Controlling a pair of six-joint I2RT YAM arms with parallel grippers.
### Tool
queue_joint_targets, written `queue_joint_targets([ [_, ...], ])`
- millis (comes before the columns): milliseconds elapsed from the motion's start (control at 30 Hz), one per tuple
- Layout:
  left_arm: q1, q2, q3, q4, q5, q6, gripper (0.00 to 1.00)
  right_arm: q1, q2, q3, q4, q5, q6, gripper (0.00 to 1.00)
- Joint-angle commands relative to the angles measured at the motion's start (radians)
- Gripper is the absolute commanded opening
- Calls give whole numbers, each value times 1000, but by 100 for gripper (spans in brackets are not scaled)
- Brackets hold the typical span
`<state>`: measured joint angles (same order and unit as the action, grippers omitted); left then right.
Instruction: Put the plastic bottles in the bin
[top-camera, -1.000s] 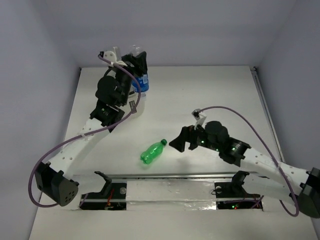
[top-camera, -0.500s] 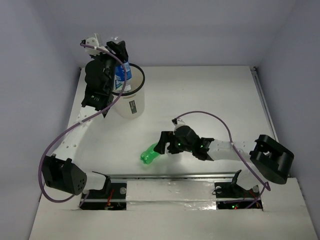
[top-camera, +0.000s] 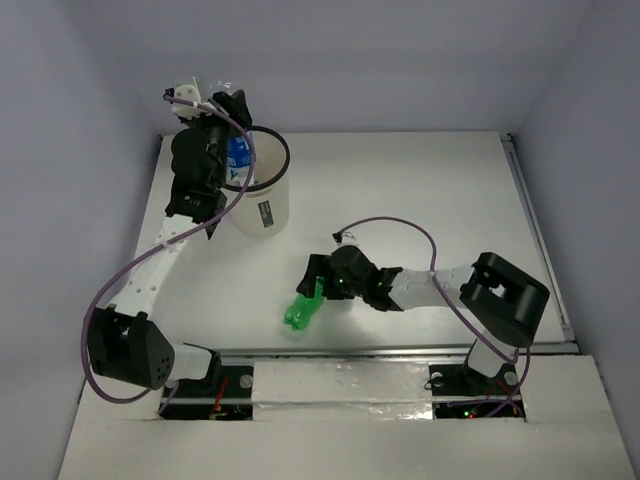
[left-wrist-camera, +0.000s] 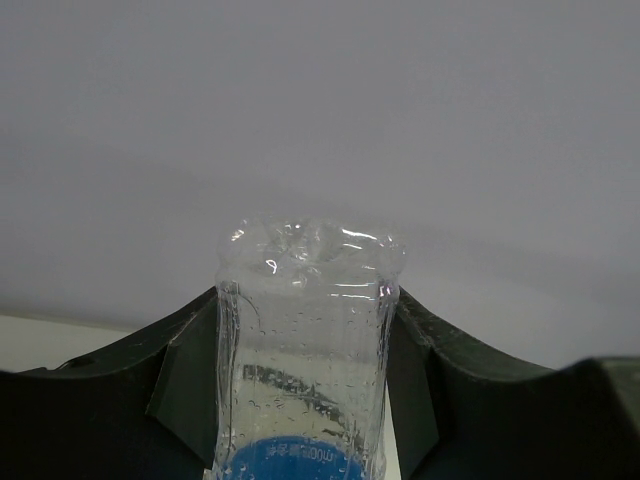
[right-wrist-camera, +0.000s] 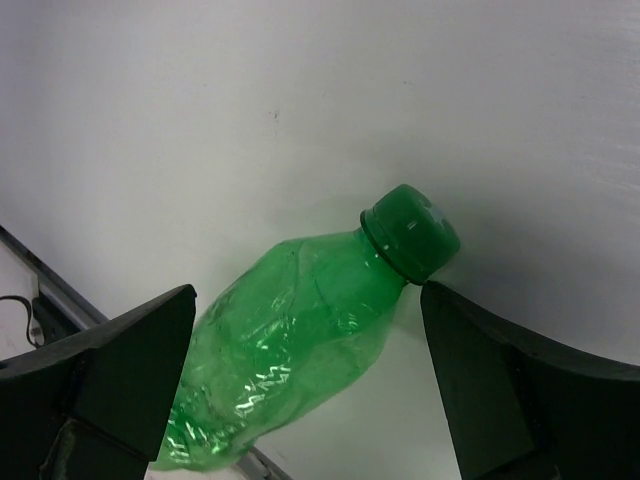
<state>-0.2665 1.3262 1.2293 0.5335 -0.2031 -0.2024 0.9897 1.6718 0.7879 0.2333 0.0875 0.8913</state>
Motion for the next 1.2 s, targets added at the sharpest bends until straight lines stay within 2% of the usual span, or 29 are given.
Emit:
queue_joint_targets([
  [0, 7, -28, -25, 112, -4, 35, 26, 3, 22, 65, -11, 57, 9, 100],
  [300, 7, 4, -73, 195, -53, 54, 26, 3, 51, 149, -140, 98, -80, 99],
  [467, 16, 30, -82, 240, -76, 55, 26, 3, 60, 146, -155, 51, -129, 100],
  [800, 16, 106, -8, 287, -117, 93, 26, 3, 83, 134, -140, -78, -163, 99],
  [1033, 16, 142, -33, 365, -145, 153, 26, 3, 101, 122, -72, -144, -132, 88],
  [1167, 26, 162, -42, 395, -167, 159, 26, 3, 82, 114, -65, -126, -127, 75],
])
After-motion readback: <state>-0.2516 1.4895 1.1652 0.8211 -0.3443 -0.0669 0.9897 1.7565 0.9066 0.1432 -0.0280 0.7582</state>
